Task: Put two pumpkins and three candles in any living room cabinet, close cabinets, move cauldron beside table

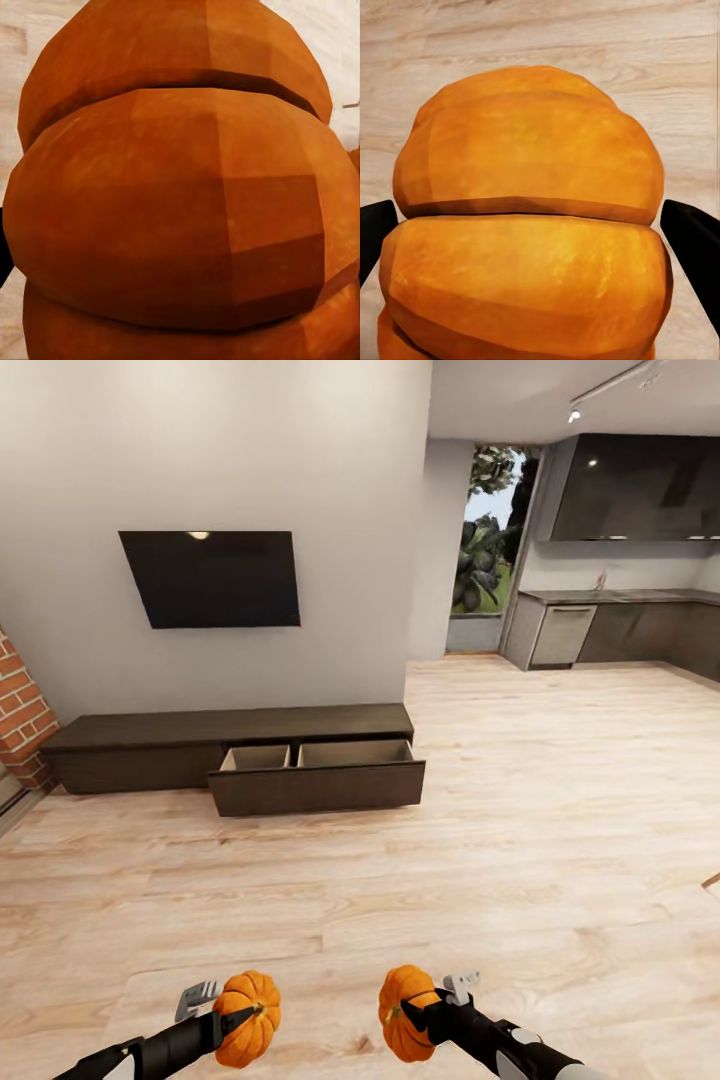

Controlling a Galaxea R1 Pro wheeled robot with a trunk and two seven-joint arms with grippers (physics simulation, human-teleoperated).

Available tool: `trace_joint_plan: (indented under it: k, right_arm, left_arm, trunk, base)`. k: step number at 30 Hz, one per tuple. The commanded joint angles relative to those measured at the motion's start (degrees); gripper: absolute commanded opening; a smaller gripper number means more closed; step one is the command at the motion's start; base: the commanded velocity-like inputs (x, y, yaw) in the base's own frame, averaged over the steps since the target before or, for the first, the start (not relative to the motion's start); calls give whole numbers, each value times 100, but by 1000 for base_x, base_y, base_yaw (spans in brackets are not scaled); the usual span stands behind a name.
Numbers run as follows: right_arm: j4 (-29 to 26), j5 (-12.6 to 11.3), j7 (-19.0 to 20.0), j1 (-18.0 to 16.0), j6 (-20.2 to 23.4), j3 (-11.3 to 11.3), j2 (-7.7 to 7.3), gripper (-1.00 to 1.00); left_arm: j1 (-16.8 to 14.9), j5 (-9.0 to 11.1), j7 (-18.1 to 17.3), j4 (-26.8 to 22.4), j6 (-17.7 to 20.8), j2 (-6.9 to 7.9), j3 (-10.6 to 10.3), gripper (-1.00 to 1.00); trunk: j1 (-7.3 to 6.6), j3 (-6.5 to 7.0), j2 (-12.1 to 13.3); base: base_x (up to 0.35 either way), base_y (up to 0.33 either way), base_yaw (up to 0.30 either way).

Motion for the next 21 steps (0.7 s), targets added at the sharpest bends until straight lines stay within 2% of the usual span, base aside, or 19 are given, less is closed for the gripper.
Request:
trace_joint_plan:
  k: [1, 21]
  right_arm:
    - [-3, -2, -22, -1, -5, -23, 3, -100]
    - [-18, 31, -43, -1, 5, -15, -10, -100]
  left_arm:
    - [-1, 9, 13, -1, 2, 1, 36, -100]
    - [-1, 17, -42, -28, 4, 18, 56, -100]
  trunk:
    - [0, 1, -1]
    - [0, 1, -1]
  base:
    - [329, 0, 0]
    - [329, 0, 0]
